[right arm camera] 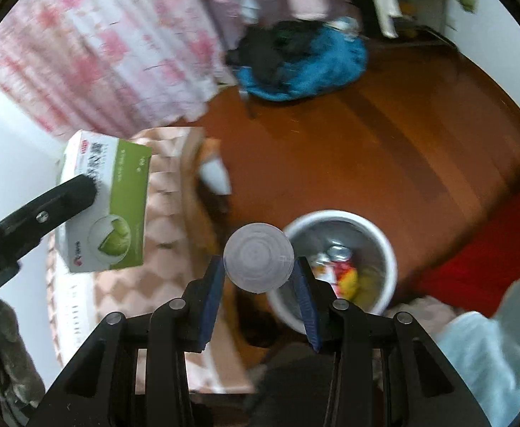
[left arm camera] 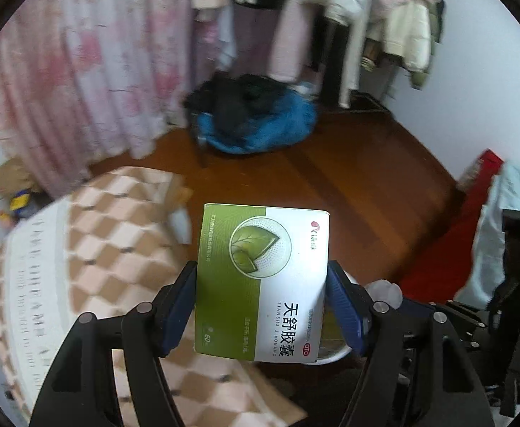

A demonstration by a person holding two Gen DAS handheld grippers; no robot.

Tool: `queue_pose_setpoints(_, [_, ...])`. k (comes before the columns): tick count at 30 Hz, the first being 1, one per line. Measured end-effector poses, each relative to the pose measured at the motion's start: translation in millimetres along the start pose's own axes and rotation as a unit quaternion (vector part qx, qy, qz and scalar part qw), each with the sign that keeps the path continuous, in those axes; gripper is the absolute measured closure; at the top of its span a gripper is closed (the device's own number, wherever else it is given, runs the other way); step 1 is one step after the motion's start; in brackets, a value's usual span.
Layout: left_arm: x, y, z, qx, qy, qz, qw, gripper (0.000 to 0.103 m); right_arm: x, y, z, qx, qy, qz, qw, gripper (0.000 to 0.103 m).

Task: Collect trash
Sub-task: 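Carry the medicine box and lid over the bin and open both tools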

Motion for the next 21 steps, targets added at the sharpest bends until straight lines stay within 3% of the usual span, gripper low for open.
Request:
queue_pose_setpoints(7, [103, -33, 50, -0.012, -0.068, -0.097, 0.9929, 0.035, 74, -18, 91, 0.046, -0.048, -0.078, 0.995, 0.061])
queue_pose_setpoints(13, [161, -61, 74, -0.003, -0.073, -0.159, 0.9846, 0.034, 130, -27, 130, 0.077, -0.065, -0.123, 0.987, 0.061])
queue_pose_setpoints(18, [183, -73, 75, -0.003, -0.057, -0.179, 0.9821, 0.032, 151, -34, 141, 0.083, -0.080, -0.141, 0.983, 0.060])
queue_pose_setpoints(20, [187, -75, 71, 0.002, -0.046, -0.182, 0.9822, 0.031, 154, -36, 143, 0.086, -0.086, -0.145, 0.982, 0.040])
queue_pose_setpoints(21, [187, -76, 69, 0.001, -0.044, -0.182, 0.9823, 0.029, 151, -36, 144, 0.087, -0.090, -0.143, 0.982, 0.036])
Point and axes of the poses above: each gripper's, at about its wrist camera, not at the fingertips, and x roughly the way its jaws point, z to its right, y to its top, the point moved 2 cm from there along x, roughly the way its jaws point, and after that the axes turned 6 degrees about z, right-handed, at the moved point
